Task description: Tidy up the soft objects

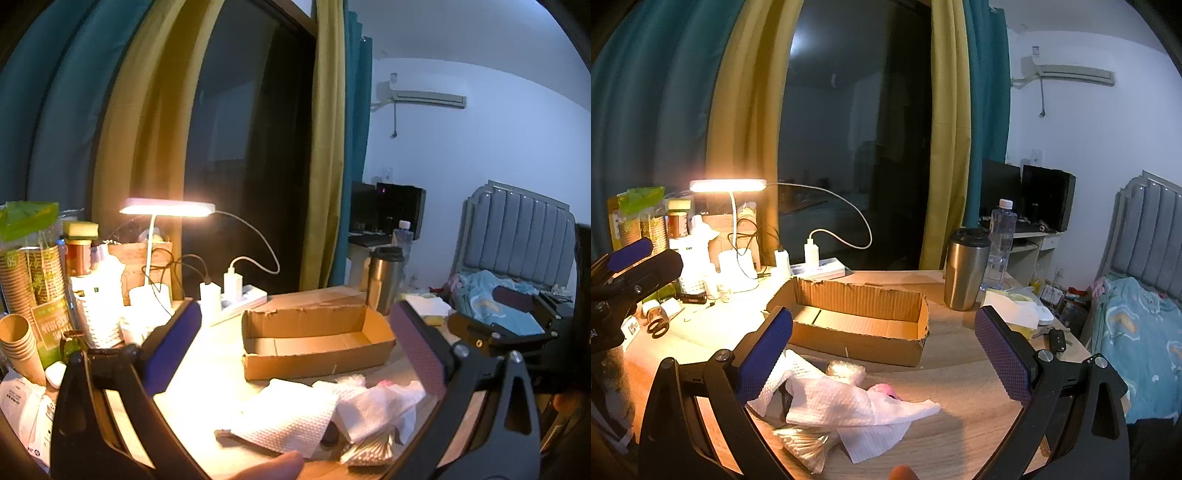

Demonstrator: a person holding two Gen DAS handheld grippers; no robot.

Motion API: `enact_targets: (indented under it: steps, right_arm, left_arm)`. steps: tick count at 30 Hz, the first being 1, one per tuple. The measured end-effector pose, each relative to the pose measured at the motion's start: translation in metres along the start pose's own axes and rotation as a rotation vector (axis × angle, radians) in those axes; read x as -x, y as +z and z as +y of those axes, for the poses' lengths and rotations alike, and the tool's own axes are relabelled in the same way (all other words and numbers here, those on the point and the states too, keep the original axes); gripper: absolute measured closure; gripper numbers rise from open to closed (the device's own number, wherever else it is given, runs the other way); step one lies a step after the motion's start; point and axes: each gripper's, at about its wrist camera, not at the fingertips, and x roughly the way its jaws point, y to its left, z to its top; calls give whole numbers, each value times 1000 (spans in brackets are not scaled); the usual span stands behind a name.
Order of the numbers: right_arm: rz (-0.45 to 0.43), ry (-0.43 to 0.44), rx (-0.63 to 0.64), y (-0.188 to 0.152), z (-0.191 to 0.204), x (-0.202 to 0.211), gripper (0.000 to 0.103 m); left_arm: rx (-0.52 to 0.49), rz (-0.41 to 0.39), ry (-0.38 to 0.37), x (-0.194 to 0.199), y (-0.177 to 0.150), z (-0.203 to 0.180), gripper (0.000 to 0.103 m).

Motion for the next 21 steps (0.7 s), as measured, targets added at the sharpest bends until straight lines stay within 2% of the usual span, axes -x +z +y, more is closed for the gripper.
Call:
enact_targets:
  steps: [21]
  right_arm:
    - [-2,-6,4,2,-2,1,2]
  left_arm:
    - [7,-4,3,2,-2,3,0]
